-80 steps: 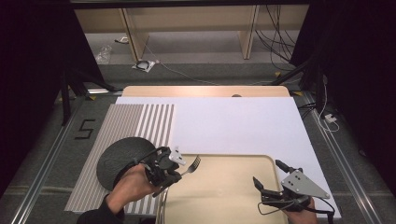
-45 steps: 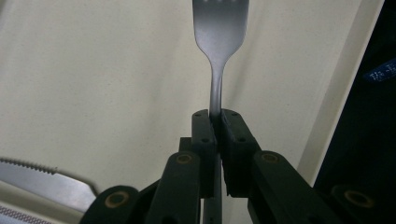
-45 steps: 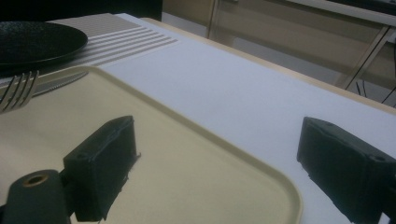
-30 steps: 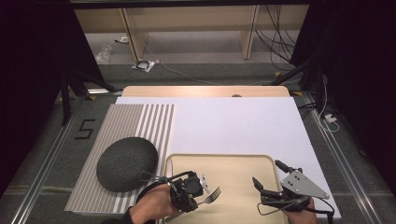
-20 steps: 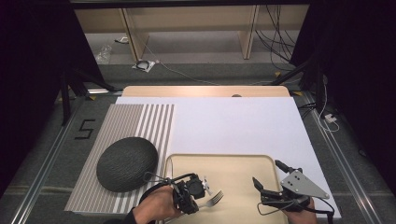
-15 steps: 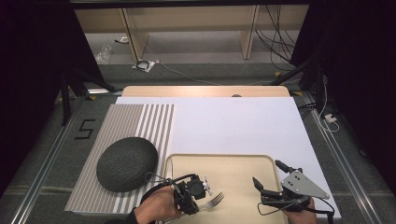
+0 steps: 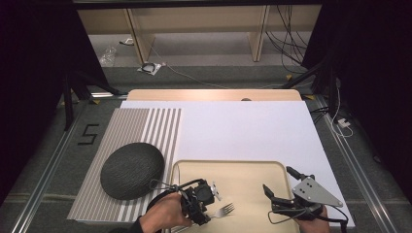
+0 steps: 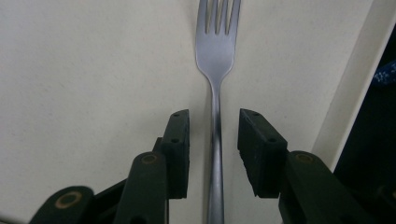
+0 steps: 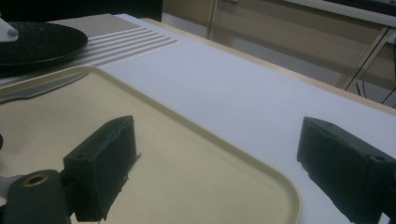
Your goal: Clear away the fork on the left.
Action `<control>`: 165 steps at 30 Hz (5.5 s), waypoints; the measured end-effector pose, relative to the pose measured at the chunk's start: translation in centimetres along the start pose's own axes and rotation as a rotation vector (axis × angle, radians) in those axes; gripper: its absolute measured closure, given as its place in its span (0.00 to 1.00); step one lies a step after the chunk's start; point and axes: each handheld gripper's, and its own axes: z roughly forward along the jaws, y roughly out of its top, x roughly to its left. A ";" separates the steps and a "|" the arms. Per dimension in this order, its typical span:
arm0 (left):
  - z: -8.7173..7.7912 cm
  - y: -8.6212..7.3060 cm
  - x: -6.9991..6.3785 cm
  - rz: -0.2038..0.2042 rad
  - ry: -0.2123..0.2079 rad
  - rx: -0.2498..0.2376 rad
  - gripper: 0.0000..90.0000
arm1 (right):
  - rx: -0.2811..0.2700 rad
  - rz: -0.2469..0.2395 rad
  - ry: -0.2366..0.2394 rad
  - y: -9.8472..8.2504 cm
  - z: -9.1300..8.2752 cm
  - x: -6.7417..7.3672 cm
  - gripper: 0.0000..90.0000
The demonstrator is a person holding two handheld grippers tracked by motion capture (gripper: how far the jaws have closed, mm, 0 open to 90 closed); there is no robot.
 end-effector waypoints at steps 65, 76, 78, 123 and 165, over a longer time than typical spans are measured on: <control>1.1 -1.6 2.6 -0.040 0.051 -0.091 0.99 | 0.011 -0.006 -0.001 0.0 -0.1 0.1 0.14; 0.4 -3.1 4.5 -0.101 0.082 -0.097 0.99 | 0.000 -0.008 0.000 0.0 -0.1 0.1 0.14; 0.2 -3.4 4.9 -0.116 0.082 -0.096 0.99 | -0.001 -0.008 0.000 0.0 -0.1 0.1 0.14; -5.4 -6.4 7.7 -0.318 0.193 -0.359 0.38 | 0.002 -0.008 0.001 0.0 -0.1 0.1 0.14; -10.3 -13.8 9.6 -0.613 0.329 -0.681 0.20 | 0.002 0.000 0.000 -0.1 -0.1 -0.1 0.14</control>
